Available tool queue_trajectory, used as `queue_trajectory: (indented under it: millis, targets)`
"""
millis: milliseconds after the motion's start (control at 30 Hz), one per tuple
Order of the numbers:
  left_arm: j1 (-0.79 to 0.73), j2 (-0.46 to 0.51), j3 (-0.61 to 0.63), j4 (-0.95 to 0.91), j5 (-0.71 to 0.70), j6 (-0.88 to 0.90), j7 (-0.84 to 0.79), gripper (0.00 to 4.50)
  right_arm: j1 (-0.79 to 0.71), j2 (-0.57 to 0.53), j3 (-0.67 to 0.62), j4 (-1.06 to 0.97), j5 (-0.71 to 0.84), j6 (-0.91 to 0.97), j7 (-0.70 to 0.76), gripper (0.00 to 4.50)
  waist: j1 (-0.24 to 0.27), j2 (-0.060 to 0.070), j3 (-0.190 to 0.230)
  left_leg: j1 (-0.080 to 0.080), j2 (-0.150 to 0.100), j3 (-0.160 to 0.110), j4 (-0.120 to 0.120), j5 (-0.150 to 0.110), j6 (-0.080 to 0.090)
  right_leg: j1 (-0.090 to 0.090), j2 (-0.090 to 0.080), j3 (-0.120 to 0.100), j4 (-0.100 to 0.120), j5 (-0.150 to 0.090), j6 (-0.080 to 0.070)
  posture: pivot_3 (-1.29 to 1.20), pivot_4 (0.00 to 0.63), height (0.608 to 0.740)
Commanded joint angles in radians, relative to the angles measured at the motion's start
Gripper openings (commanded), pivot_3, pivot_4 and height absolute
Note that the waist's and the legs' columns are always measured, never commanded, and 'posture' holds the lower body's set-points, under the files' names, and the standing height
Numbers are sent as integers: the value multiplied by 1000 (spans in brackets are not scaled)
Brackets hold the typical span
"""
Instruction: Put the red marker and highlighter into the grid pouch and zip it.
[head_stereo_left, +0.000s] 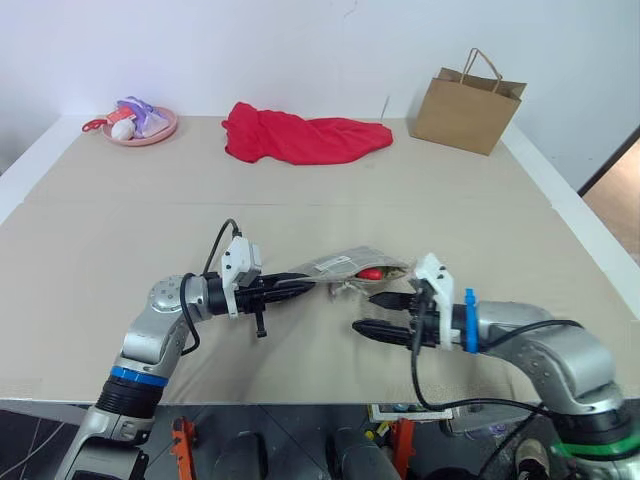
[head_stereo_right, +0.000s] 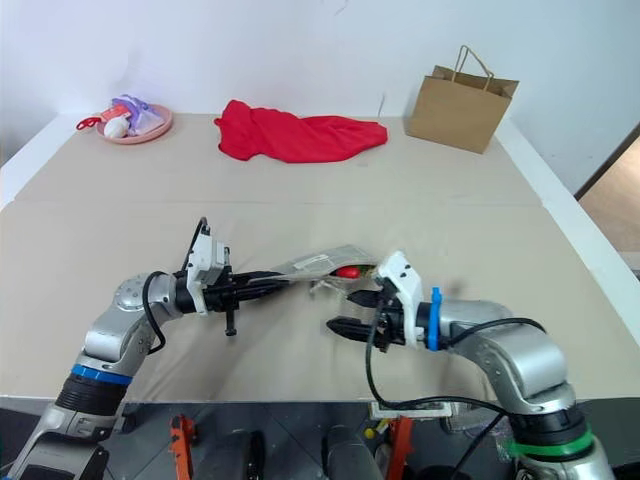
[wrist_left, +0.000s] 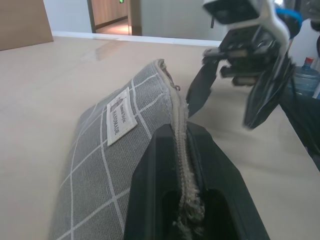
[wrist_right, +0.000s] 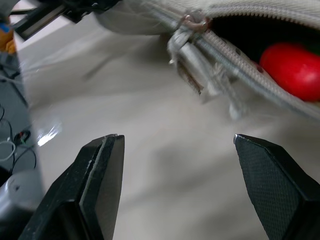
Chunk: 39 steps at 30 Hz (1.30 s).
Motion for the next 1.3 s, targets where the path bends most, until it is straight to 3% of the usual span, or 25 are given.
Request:
queue_trajectory:
  millis: [33,400,500,700,733,1033,1300]
  targets:
    - [-21,-2,10,-8,-5,-23,-1,0,-83,33,18,31,-23,-28,-33,3787,0,0,0,-1,0,0,0,0,0,0,0,0,0,0,0,0,150,740]
    - [-26,-12,2,1,-5,-18,-5,0,-139,41,40,17,-6,-22,-8,3787,1,0,0,-2,0,-1,-1,-1,0,0,-1,-1,-1,-1,0,0,150,740]
    - [-27,-15,1,4,-5,-17,-5,0,-148,47,46,18,-6,-23,-10,3100,1,0,0,-2,0,0,-1,-1,0,0,-1,-1,-1,-1,0,0,150,740]
    - [-26,-16,1,1,-5,-15,-3,0,-149,41,47,22,6,-30,9,360,1,0,0,-2,0,-1,-1,-1,0,0,-1,-2,-1,-2,0,0,150,740]
    - [-25,-16,2,-1,-5,-14,-2,0,-147,39,47,21,9,-31,15,161,1,0,0,-2,0,-1,-1,-1,0,0,-1,-2,-1,-2,0,0,150,740]
    - [-20,-15,3,-6,-5,-14,2,0,-106,-14,21,2,17,-22,38,161,1,0,0,-2,0,-1,-1,-1,0,0,-1,-2,-1,-2,0,0,150,740]
    - [-17,-19,2,-6,-6,-15,5,0,45,-221,-95,70,-59,-124,85,161,4,0,0,-2,-1,0,-1,-1,0,0,-2,-1,-2,-2,2,0,150,740]
